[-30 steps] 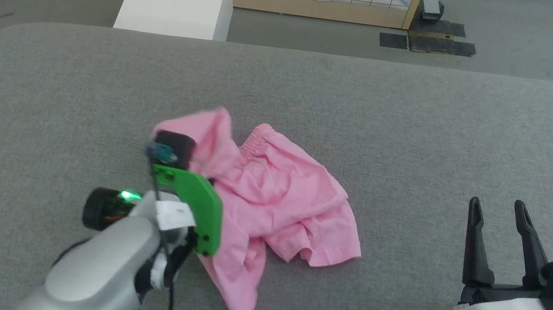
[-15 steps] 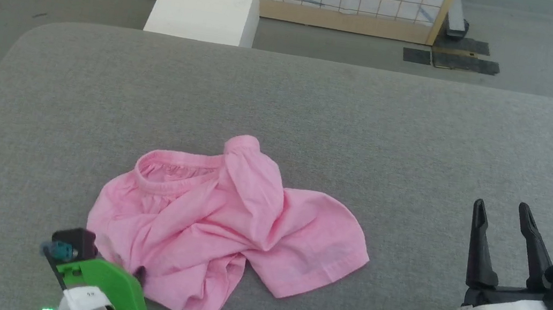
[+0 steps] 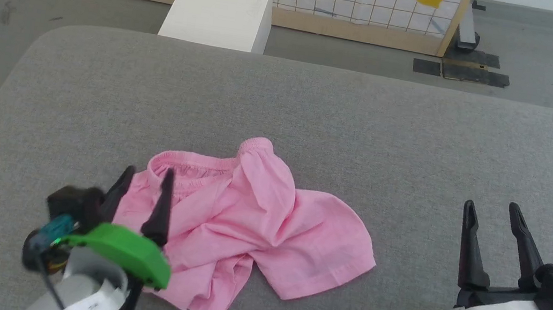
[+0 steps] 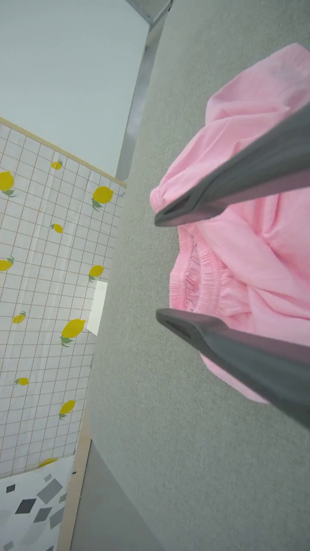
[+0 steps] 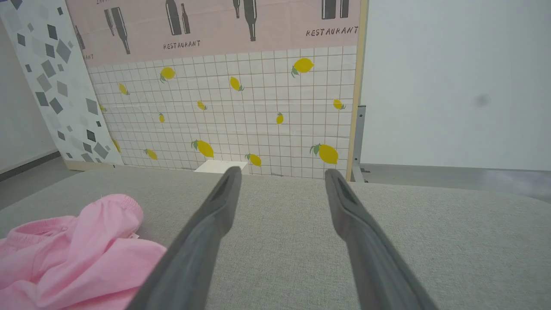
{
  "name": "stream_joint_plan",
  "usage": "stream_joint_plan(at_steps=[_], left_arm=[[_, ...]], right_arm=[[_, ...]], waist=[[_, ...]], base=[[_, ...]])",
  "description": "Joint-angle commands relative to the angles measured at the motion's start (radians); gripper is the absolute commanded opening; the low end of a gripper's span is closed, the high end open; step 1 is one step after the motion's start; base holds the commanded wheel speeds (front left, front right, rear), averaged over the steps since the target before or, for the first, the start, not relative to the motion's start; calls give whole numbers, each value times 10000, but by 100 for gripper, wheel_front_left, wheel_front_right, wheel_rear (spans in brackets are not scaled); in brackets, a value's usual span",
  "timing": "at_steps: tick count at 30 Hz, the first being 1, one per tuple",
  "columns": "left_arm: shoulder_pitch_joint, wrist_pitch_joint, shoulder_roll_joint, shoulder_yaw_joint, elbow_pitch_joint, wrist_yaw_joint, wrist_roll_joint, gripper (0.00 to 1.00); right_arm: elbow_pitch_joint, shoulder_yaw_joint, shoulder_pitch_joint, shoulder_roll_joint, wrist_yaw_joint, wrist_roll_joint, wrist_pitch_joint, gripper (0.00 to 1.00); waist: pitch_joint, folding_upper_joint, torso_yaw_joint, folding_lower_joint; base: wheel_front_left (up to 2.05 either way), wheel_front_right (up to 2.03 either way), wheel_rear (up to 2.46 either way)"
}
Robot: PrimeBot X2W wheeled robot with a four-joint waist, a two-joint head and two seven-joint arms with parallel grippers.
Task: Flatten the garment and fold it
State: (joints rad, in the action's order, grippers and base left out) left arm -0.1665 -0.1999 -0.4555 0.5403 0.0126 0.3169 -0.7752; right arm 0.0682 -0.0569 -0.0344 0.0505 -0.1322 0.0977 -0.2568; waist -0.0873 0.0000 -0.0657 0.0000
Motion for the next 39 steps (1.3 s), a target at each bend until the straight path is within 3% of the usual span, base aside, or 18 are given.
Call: stream_joint_plan(at_steps=[1, 7, 17, 26, 27, 29, 34, 39], left_arm=[[-619, -21, 192, 188, -256, -249, 195, 100], [-2956, 1008, 1001, 944, -2184, -948, 466, 100], [-5868, 4749, 1769, 1956, -6057, -1172, 458, 100], [-6585, 8203, 1910, 2869, -7010, -1729, 136, 100], [-6616, 8355, 1911, 2920, -6965, -1797, 116, 89], [-6691, 8455, 1897, 2999, -6819, -1931, 126, 0], [-6931, 7204, 1998, 2908, -6410, -2123, 386, 0], [-7366, 5199, 2715, 2633, -6057, -2500, 515, 0]], right_arm=[[-22, 36, 96, -3, 15, 37, -49, 100], [-105, 132, -133, -3, 15, 49, -49, 100], [-67, 199, -476, -3, 15, 177, -49, 100], [-113, 109, -552, -3, 15, 262, -49, 100], [-122, 104, -557, -3, 15, 266, -49, 100], [-139, 93, -567, -3, 15, 278, -49, 100], [-128, 110, -647, -3, 15, 312, -49, 100], [-95, 88, -654, -3, 15, 313, -49, 100]], waist=[[-67, 0, 71, 0], [-481, 0, 427, 0], [-1134, 0, 1238, 0], [-1313, 0, 1541, 0], [-1328, 0, 1546, 0], [-1353, 0, 1553, 0], [-1364, 0, 1564, 0], [-1319, 0, 1503, 0]], base=[[0, 0, 0], [0, 0, 0], [0, 0, 0], [0, 0, 0], [0, 0, 0], [0, 0, 0], [0, 0, 0], [0, 0, 0]])
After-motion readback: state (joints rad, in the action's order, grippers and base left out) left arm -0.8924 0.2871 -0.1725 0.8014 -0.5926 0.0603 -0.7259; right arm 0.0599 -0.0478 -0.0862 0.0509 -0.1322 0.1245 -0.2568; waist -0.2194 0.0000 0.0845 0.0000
